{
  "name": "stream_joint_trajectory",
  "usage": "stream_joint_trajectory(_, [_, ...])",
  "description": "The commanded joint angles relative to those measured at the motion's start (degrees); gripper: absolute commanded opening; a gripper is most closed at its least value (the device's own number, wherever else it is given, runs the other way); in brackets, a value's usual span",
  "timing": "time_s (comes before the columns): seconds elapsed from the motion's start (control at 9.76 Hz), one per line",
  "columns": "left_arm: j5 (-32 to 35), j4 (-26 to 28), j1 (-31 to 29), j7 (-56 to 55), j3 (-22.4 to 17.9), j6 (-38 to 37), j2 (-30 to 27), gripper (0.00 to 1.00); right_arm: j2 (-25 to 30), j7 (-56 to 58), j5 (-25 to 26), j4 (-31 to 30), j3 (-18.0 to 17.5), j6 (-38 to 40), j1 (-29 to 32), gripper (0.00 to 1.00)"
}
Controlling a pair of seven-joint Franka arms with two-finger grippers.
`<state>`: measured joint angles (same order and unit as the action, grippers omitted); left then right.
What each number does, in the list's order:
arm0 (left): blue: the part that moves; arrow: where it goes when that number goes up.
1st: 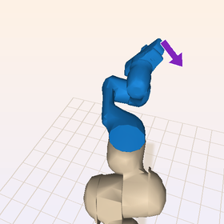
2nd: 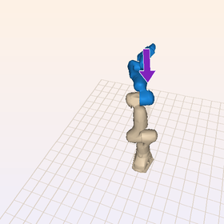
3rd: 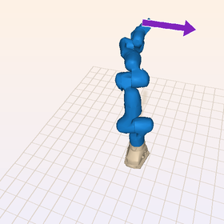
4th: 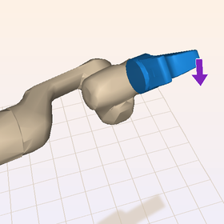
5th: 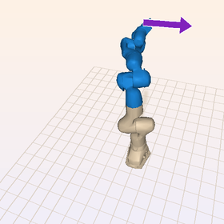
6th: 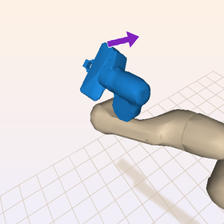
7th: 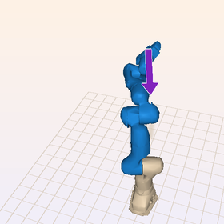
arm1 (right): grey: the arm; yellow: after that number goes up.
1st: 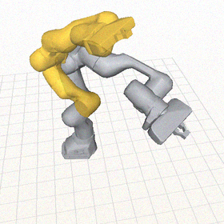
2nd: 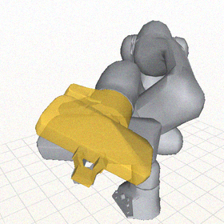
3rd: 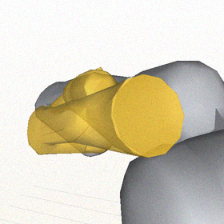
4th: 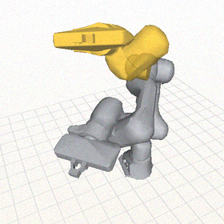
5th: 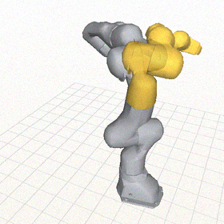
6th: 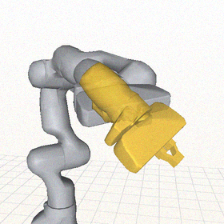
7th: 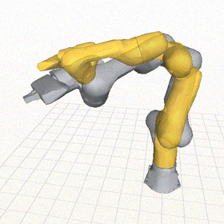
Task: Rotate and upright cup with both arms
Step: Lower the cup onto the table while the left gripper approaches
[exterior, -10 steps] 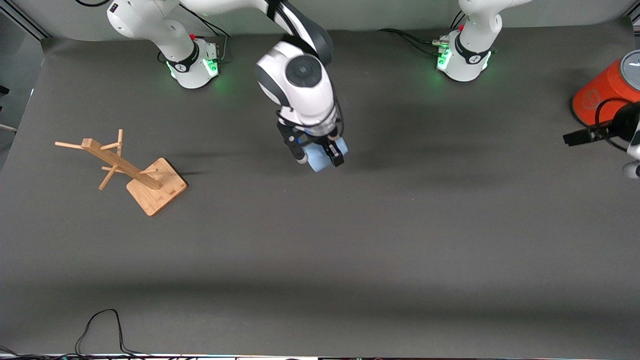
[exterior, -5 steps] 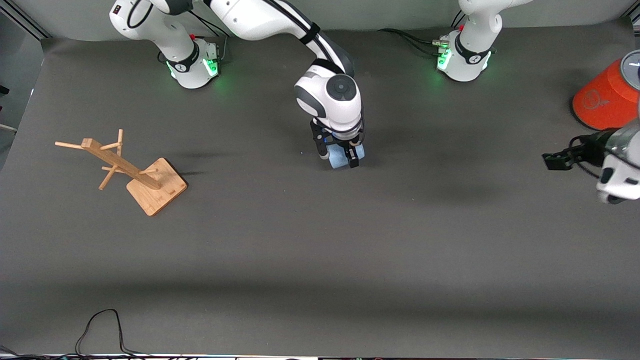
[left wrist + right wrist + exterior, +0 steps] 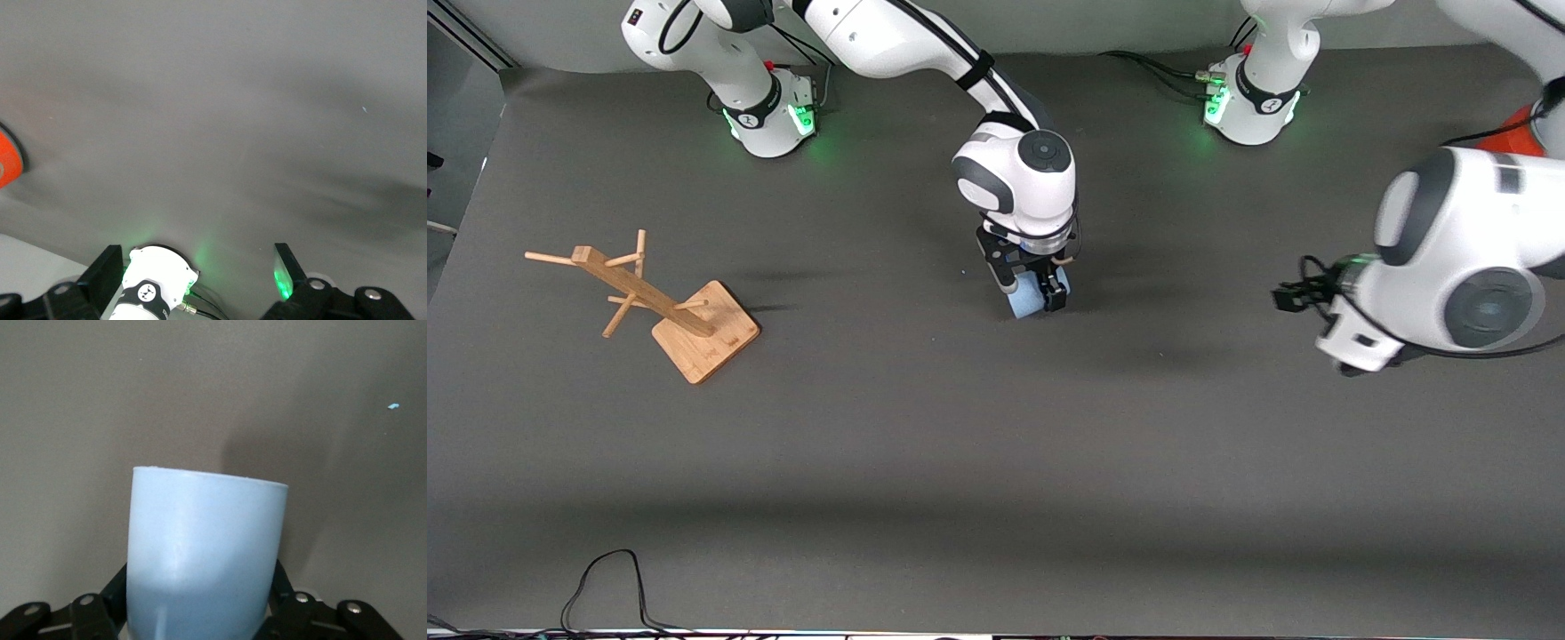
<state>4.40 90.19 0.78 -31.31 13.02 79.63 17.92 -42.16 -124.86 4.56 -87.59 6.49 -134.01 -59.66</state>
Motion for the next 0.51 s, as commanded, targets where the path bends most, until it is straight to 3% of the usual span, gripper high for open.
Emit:
stream_joint_trajectory(0.0, [-0.4,-1.0,0.8,-0.9,-0.8,-0.2,1.5,1.0,-0.4,1.0,1.3,0.9,0.3,0.3,-0.3,0.4])
stream_joint_trajectory(0.31, [-3.1,-1.2,0.4,-1.2,-0.9,4.8,5.0,1.0,-5.1,-1.6,0.6,3.8,0.2,0.3,-0.4,0.41])
stream_joint_trajectory(0.41, [-3.3,-1.2,0.6,-2.8,-0.9,6.5,6.2,1.0,-6.0,-1.9,0.5,4.1,0.2,0.3,-0.4,0.48])
